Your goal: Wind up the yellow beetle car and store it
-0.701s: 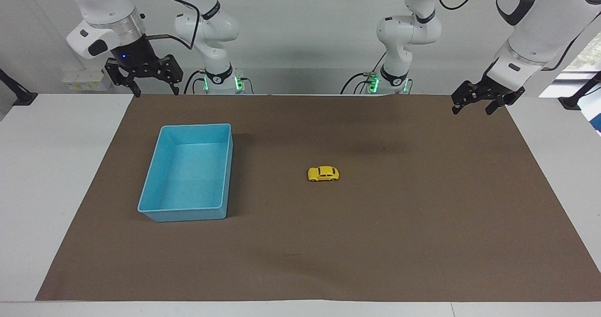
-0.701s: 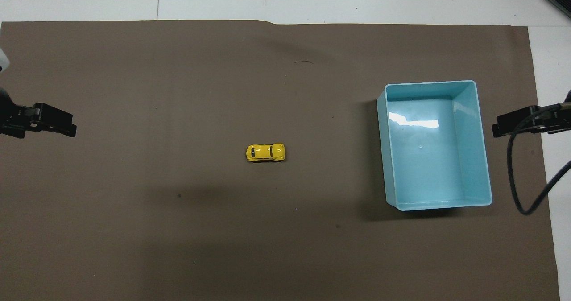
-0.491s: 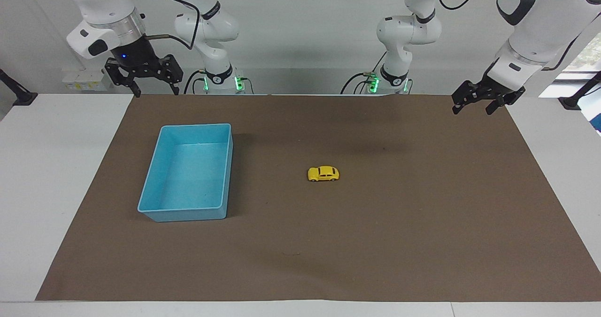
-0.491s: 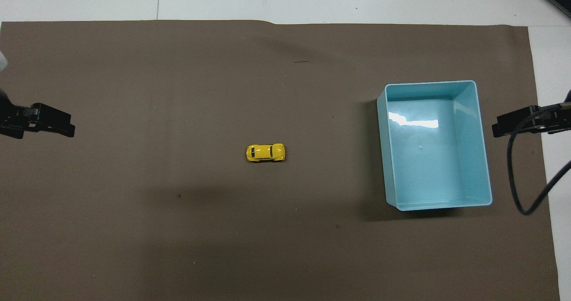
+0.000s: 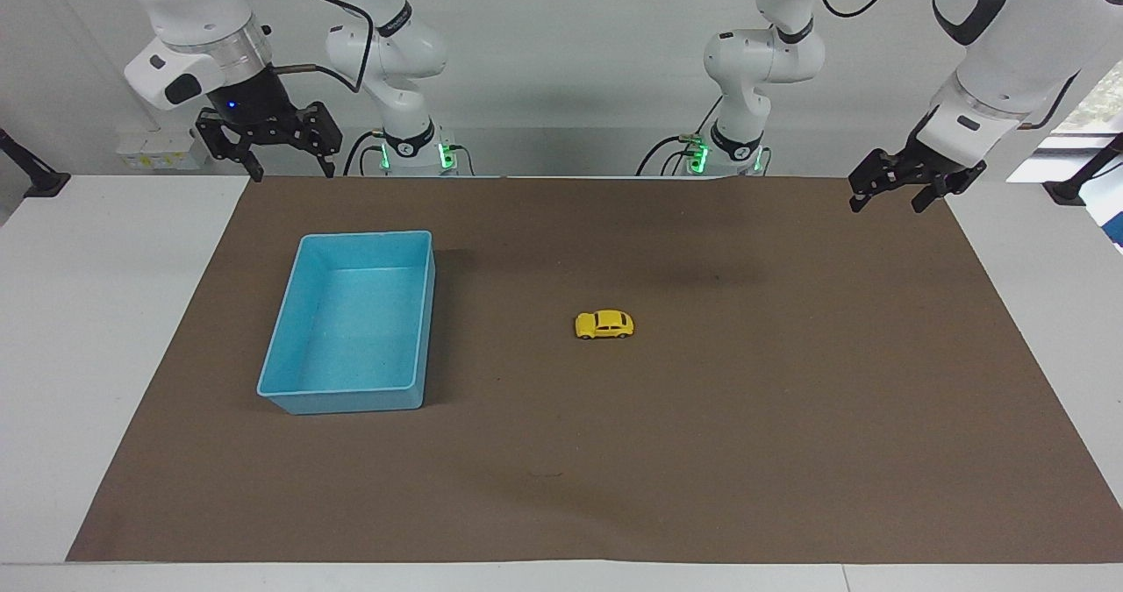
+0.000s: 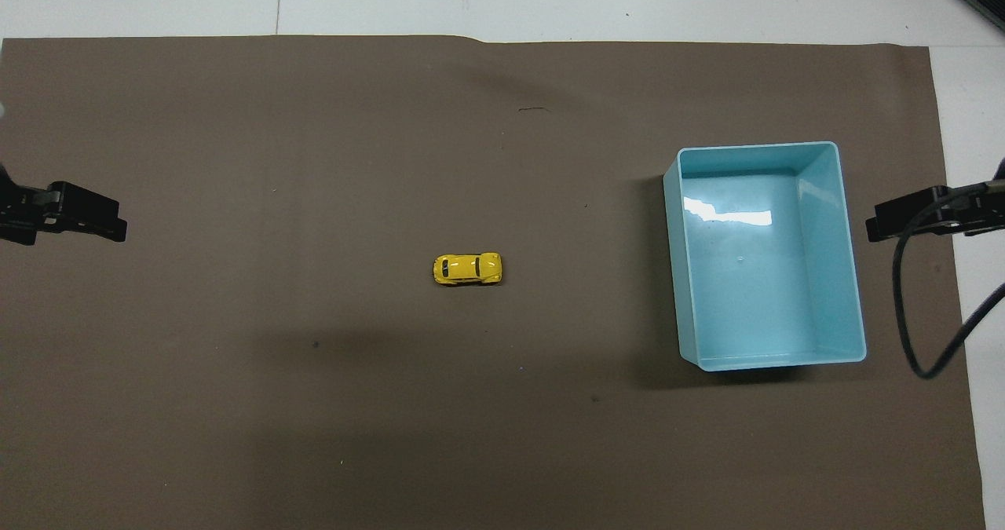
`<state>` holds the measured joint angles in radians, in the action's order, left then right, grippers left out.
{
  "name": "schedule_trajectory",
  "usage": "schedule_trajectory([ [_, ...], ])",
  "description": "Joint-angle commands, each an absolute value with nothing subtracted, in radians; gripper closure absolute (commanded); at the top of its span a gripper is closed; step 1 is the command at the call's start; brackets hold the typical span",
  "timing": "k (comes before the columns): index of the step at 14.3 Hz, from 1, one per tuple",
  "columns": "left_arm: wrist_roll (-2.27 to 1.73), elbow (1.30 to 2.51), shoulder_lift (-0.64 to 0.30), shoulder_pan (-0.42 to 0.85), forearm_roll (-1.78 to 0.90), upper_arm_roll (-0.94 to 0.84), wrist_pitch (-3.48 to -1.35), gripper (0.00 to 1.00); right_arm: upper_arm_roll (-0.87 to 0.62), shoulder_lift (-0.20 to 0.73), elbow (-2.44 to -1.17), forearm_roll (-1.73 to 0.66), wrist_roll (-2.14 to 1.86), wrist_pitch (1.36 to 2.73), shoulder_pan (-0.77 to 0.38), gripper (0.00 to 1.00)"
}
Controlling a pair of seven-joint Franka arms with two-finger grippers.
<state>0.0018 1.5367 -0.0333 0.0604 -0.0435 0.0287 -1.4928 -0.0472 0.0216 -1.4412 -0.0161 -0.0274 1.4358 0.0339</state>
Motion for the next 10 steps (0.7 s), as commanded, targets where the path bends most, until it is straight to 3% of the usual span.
schedule_trajectory([
  [1, 0.009, 1.548, -0.014, 0.051, -0.031, 0.018, -1.483, 0.0, -0.057, 0.021, -1.431, -0.031, -0.012, 1.428, 0.048, 0.0],
  [10, 0.153, 1.557, -0.011, 0.096, -0.032, 0.003, -1.503, 0.0, -0.057, 0.023, -1.431, -0.031, -0.012, 1.428, 0.048, 0.0],
])
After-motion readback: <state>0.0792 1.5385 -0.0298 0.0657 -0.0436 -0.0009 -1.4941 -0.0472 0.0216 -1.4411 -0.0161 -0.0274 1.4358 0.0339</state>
